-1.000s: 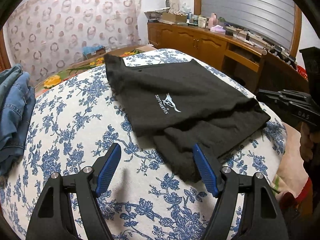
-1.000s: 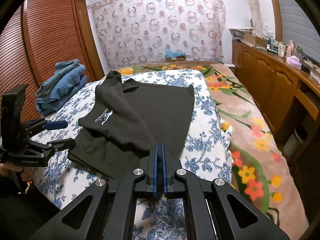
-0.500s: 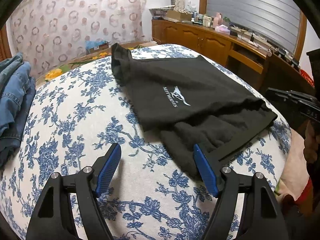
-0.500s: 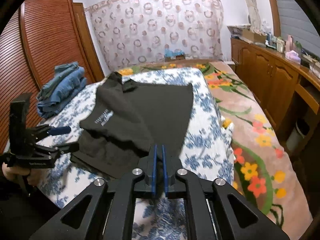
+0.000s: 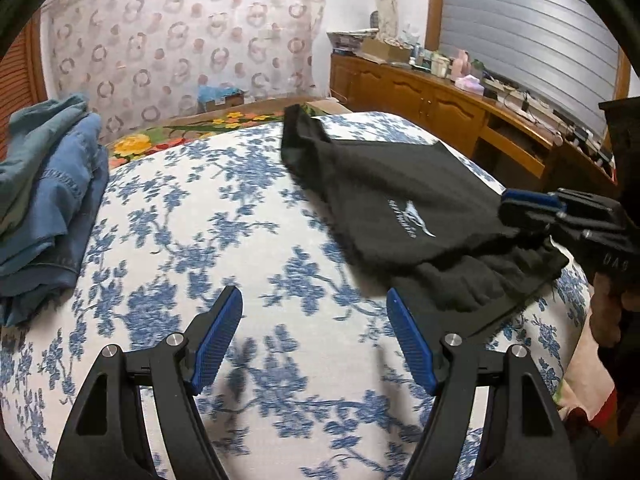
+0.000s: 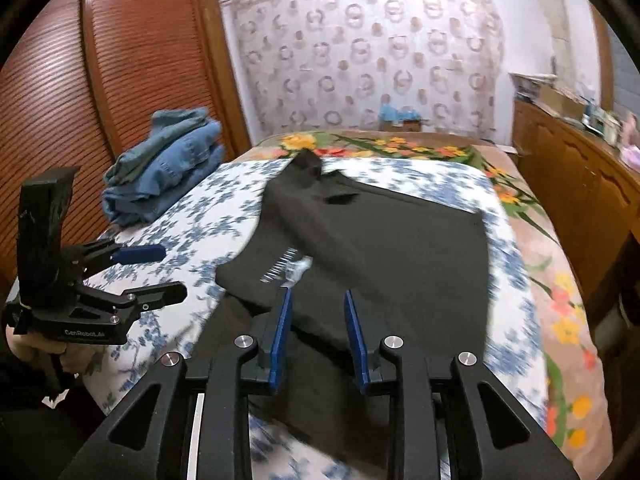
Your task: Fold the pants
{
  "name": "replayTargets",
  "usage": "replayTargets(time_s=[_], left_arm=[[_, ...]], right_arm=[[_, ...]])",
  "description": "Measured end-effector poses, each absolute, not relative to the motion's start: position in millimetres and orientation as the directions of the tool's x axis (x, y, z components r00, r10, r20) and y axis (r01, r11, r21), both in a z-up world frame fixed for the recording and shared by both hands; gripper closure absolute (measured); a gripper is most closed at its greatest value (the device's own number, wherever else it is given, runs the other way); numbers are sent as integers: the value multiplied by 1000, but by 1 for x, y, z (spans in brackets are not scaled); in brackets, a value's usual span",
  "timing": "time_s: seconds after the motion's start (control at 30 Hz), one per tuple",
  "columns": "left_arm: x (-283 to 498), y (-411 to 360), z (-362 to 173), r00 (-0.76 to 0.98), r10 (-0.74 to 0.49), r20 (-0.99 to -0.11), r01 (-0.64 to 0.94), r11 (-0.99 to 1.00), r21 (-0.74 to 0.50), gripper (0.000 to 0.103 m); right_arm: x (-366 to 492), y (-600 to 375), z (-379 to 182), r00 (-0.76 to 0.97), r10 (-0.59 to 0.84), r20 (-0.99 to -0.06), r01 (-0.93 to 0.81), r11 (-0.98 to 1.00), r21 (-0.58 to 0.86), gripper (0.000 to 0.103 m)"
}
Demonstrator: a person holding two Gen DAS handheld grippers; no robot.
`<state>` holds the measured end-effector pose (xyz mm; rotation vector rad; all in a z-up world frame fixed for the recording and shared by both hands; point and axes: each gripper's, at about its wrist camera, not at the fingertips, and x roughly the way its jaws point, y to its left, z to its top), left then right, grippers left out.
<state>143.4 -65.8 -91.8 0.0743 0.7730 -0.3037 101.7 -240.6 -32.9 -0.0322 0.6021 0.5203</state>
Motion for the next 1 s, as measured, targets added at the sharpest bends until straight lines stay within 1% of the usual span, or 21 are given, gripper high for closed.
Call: replayTargets(time_s=[0.03, 0.13, 0.3, 0.5, 0.63, 0.73, 0.83, 0.87, 0.9, 0.93, 0.97, 1.0], left_arm=[[143, -61, -91, 678, -244, -694, 287, 956, -55, 28], [143, -51, -90, 689, -240, -684, 269, 961, -66, 28], [143, -38, -87, 702, -230, -674, 249, 966, -71, 28], [140, -22, -87, 710, -223, -668, 221, 971, -90, 28], [139, -15, -88, 711, -221, -667, 208, 973, -101, 28], [139, -12, -89, 712, -219, -667, 204, 974, -103, 28], [139, -12, -90, 711, -218, -669, 203, 974, -102, 28], [139, -12, -89, 712, -218, -668, 203, 974, -100, 28], [138, -13, -89, 712, -218, -667, 205, 974, -100, 28], [138, -13, -88, 713, -219, -666, 207, 973, -99, 28], [138, -14, -88, 714, -219, -665, 208, 973, -97, 28], [137, -14, -88, 714, -219, -665, 209, 973, -95, 28]], right_arm=[[105, -234, -33, 694, 458, -555, -485, 868, 110, 67], [116, -218, -36, 684, 454, -571, -504, 860, 80, 63], [128, -196, -44, 643, 467, -607, -558, 828, 47, 62], [138, -176, -57, 617, 442, -651, -580, 814, 4, 62], [146, -162, -59, 617, 409, -672, -580, 814, -37, 62], [153, -159, -59, 639, 353, -683, -553, 829, -89, 62], [159, -154, -59, 635, 343, -692, -558, 823, -104, 62], [159, -153, -60, 636, 340, -693, -558, 823, -109, 64], [160, -152, -58, 635, 342, -692, -559, 822, -106, 76], [160, -154, -57, 633, 354, -688, -564, 820, -96, 84], [161, -152, -54, 634, 367, -681, -567, 819, -86, 87], [162, -153, -49, 635, 381, -672, -568, 820, -72, 92]])
